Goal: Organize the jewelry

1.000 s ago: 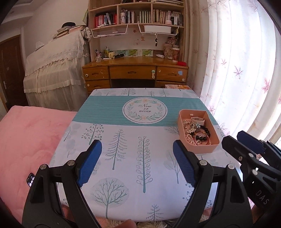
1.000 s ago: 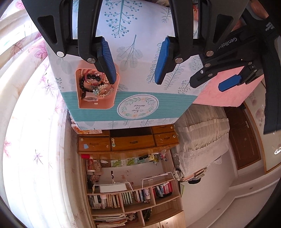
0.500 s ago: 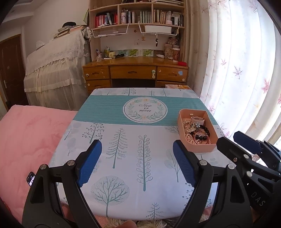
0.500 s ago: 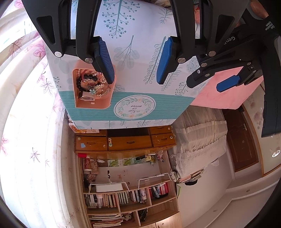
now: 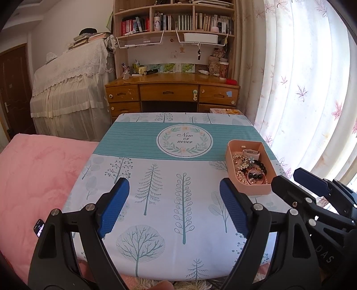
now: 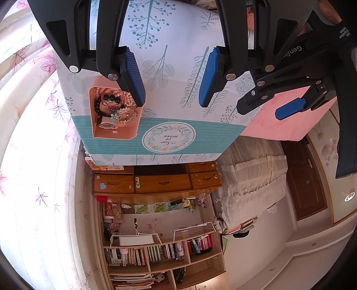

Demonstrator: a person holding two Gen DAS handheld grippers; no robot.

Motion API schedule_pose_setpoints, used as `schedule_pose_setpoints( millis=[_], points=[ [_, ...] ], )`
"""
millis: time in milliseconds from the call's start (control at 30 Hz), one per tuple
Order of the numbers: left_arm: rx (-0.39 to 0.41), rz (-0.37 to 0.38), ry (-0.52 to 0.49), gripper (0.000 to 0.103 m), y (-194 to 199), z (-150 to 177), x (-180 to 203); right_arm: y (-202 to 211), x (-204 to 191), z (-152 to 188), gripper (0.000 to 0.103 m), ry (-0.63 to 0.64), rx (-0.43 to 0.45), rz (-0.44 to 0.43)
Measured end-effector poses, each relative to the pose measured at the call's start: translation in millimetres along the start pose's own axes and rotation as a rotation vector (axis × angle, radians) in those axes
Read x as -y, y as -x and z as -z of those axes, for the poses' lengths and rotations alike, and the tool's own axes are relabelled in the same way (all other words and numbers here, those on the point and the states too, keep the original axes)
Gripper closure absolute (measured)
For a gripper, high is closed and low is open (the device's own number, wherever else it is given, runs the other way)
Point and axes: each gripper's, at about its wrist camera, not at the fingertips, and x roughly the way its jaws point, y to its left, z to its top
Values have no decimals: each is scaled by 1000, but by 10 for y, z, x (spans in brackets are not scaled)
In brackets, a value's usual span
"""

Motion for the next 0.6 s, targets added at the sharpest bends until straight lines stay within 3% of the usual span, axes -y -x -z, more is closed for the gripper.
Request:
schedule_pose_setpoints(
  millis=[600],
  points=[
    [-18, 4, 3, 21, -40, -35, 29, -89, -27, 30, 52, 2, -16, -9]
  ],
)
